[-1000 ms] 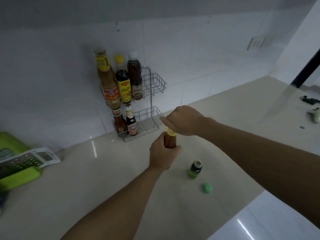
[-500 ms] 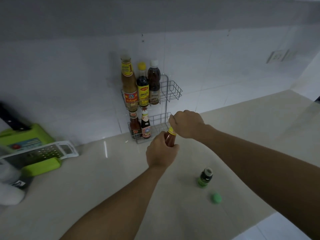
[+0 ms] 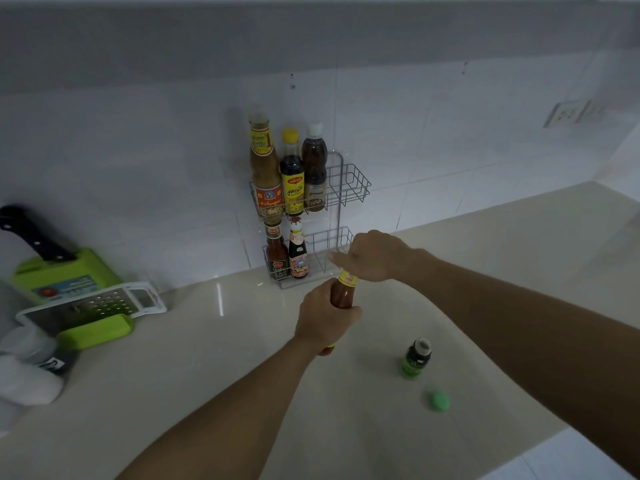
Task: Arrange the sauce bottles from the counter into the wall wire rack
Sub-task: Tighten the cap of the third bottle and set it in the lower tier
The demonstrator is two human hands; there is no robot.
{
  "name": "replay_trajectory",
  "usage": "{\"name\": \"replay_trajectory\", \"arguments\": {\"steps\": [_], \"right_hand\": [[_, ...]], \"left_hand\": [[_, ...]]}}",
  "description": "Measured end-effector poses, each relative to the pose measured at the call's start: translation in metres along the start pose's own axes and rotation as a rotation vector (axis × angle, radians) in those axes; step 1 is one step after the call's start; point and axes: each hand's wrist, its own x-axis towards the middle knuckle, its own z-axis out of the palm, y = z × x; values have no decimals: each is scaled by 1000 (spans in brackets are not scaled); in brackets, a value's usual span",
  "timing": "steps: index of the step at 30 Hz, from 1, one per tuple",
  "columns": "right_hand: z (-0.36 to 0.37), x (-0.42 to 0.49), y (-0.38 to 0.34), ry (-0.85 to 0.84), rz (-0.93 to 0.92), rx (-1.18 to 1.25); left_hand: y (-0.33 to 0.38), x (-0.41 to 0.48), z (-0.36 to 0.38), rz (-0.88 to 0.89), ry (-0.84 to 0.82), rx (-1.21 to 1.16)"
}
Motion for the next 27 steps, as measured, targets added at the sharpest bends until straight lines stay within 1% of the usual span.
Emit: {"name": "replay_trajectory", "arguments": {"steps": [2,3,5,7,10,15,17,20,22,23,25,27], "right_hand": [[-6,1,2,94,-156,-1],[-5,2,3,136,-198,-36],[0,3,2,216,-148,-70],[11,6,3,253,-31,-82],[27,8,2,177,35,-87],[38,6,-3,144,63,-62],[38,8,-1,125,91,73],[31,9,1,113,122,497],[28,8,2,60,114,760],[30,8,3,19,91,853],[34,9,4,-3,39,951],[38,15,6,63,28,947]], "left_hand": [[1,6,-3,34,-32,-78],[3,7,-4,55,-20,-91],[10,6,-3,73,42,-65],[10,3,3,67,103,-25],[1,-4,13,29,141,23],[-10,-11,24,-23,147,23],[-10,-10,21,-39,114,-43],[-4,1,10,-77,45,-199],[2,12,1,-57,41,-260],[4,19,-3,-30,38,-280],[8,30,-8,3,-2,-324],[13,37,-14,-30,-58,-371]]}}
